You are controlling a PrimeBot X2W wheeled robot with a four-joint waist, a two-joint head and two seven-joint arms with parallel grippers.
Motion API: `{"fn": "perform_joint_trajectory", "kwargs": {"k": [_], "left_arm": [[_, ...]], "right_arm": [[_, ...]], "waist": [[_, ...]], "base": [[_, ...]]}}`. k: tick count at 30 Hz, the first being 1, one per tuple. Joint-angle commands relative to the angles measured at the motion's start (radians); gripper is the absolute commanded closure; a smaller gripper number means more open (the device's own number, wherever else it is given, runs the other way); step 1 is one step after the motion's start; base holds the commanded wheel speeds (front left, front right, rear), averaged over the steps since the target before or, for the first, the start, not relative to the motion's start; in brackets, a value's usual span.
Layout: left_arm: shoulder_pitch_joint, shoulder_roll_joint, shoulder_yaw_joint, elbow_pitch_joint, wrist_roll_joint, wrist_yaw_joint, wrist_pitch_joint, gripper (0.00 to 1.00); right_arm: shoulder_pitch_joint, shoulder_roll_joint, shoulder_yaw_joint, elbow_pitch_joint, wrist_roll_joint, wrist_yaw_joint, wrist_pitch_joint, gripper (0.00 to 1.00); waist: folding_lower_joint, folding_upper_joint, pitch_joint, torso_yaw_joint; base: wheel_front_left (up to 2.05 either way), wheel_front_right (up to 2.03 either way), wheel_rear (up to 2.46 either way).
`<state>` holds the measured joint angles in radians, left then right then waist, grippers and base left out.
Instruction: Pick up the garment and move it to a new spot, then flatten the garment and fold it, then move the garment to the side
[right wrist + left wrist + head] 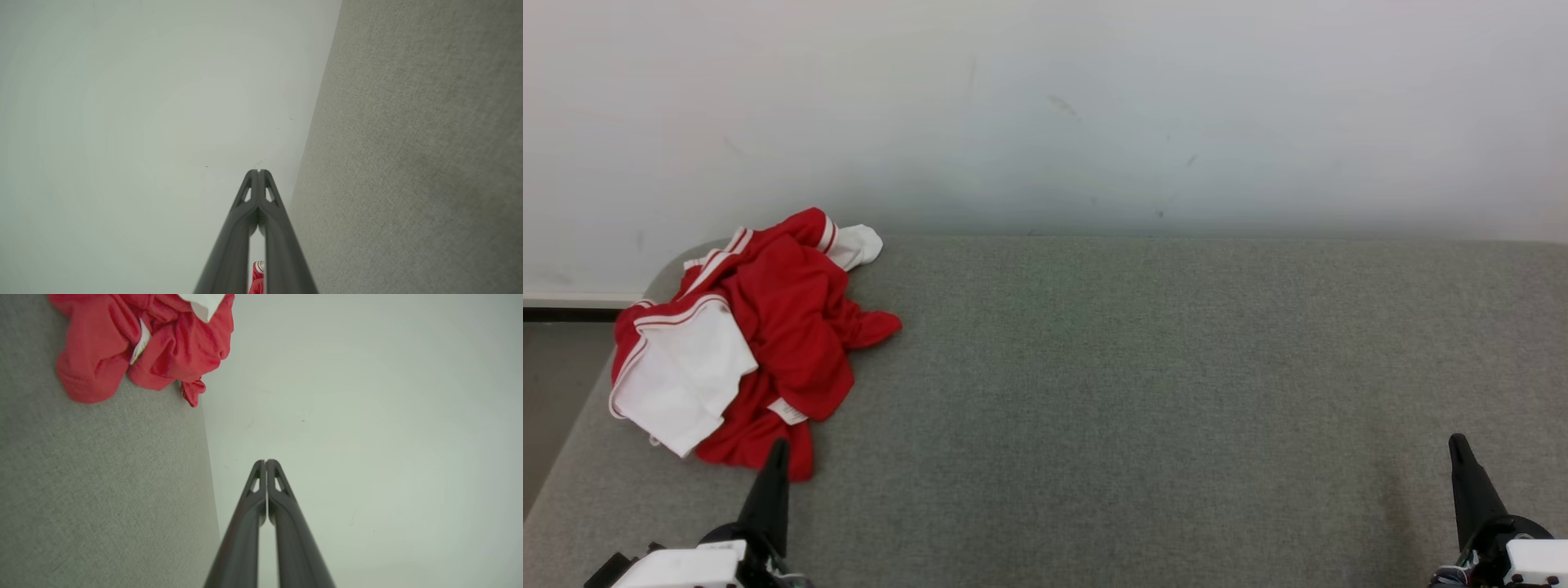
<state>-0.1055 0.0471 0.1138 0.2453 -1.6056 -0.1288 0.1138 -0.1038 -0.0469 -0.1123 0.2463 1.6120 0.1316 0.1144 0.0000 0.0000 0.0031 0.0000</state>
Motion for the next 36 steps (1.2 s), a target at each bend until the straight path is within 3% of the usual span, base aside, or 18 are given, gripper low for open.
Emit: {"fn": "perform_joint_trajectory", "kwargs": {"k": [1, 2, 3, 9, 15, 36], "left_arm": [[-0.009, 0.007, 0.002, 0.000, -0.014, -0.006, 0.003, 1.00], [-0.009, 0.007, 0.002, 0.000, -0.014, -0.006, 0.003, 1.00], [0.000, 0.000, 0.000, 0.001, 0.000, 0.000, 0.000, 0.00], [0.021, -0.007, -0.014, 0.022, 0.009, 0.003, -0.017, 0.00], [0.021, -0.003, -0.033, 0.022, 0.060, 0.002, -0.048, 0.00], [0.030, -0.002, -0.055, -0.028, 0.496, 0.002, -0.139, 0.00]], "right_arm": [[-0.012, -0.007, -0.003, -0.004, 0.002, -0.002, 0.002, 1.00], [-0.012, -0.007, -0.003, -0.004, 0.002, -0.002, 0.002, 1.00], [0.000, 0.000, 0.000, 0.001, 0.000, 0.000, 0.000, 0.00], [0.022, 0.010, 0.015, 0.017, -0.012, 0.000, -0.018, 0.00], [0.027, 0.009, 0.031, 0.000, -0.100, 0.000, -0.049, 0.00], [0.041, -0.010, 0.107, -0.083, -0.580, 0.000, -0.139, 0.00]], "waist": [[0.0000, 0.0000, 0.000, 0.000], [0.0000, 0.0000, 0.000, 0.000], [0.0000, 0.0000, 0.000, 0.000], [0.0000, 0.0000, 0.000, 0.000], [0.0000, 0.0000, 0.000, 0.002], [0.0000, 0.0000, 0.000, 0.010]], "base": [[0.00, 0.00, 0.00], [0.00, 0.00, 0.00], [0.00, 0.00, 0.00], [0.00, 0.00, 0.00], [0.00, 0.00, 0.00], [0.00, 0.00, 0.00]]}}
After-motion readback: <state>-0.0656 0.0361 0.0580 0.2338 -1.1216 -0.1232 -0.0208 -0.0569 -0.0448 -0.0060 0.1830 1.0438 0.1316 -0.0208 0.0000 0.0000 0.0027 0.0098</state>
